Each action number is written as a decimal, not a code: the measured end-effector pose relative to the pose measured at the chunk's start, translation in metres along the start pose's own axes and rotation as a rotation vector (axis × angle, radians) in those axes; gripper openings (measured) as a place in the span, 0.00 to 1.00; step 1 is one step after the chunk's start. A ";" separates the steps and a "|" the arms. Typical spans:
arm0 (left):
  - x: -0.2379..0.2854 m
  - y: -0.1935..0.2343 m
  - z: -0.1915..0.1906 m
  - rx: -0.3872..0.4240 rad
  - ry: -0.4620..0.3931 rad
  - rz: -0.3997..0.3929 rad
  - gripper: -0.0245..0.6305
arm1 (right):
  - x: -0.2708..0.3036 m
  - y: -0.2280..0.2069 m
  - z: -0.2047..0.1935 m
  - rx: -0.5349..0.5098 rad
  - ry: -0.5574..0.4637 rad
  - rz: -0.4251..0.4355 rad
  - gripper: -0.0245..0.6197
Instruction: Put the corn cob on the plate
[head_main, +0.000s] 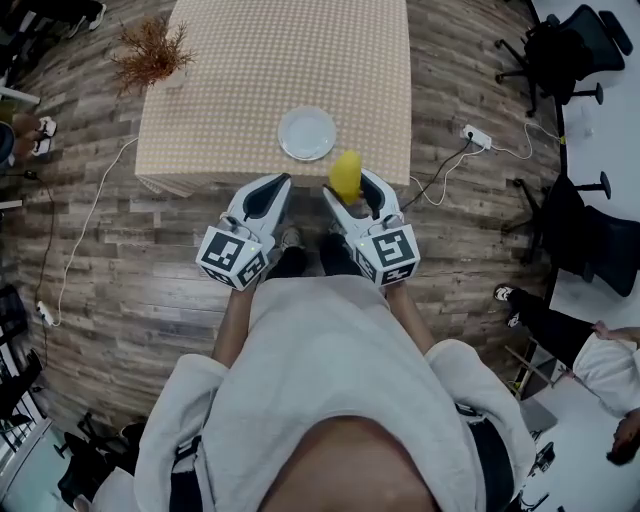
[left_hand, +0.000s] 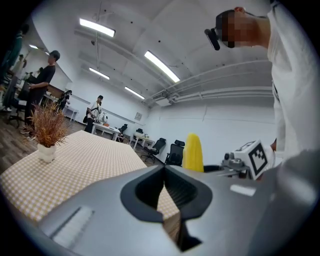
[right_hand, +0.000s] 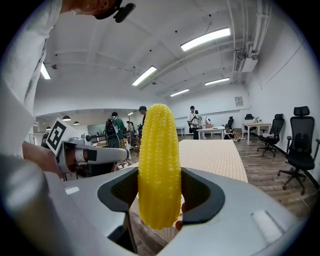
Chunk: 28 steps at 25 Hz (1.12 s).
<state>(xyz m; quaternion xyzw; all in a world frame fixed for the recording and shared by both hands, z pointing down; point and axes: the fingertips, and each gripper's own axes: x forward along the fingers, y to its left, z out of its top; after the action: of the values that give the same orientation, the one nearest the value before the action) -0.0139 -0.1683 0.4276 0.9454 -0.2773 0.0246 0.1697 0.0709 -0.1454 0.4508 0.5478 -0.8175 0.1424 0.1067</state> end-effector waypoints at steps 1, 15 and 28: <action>0.002 0.001 -0.003 -0.007 0.007 0.007 0.05 | 0.001 -0.002 -0.005 0.008 0.009 0.004 0.43; 0.019 0.034 -0.059 -0.108 0.110 0.067 0.05 | 0.036 -0.018 -0.074 0.092 0.160 0.064 0.43; 0.027 0.065 -0.091 -0.165 0.144 0.122 0.05 | 0.075 -0.038 -0.111 0.082 0.248 0.104 0.43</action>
<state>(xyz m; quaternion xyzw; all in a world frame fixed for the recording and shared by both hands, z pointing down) -0.0209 -0.2030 0.5371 0.9054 -0.3222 0.0799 0.2647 0.0796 -0.1852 0.5836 0.4867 -0.8189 0.2475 0.1769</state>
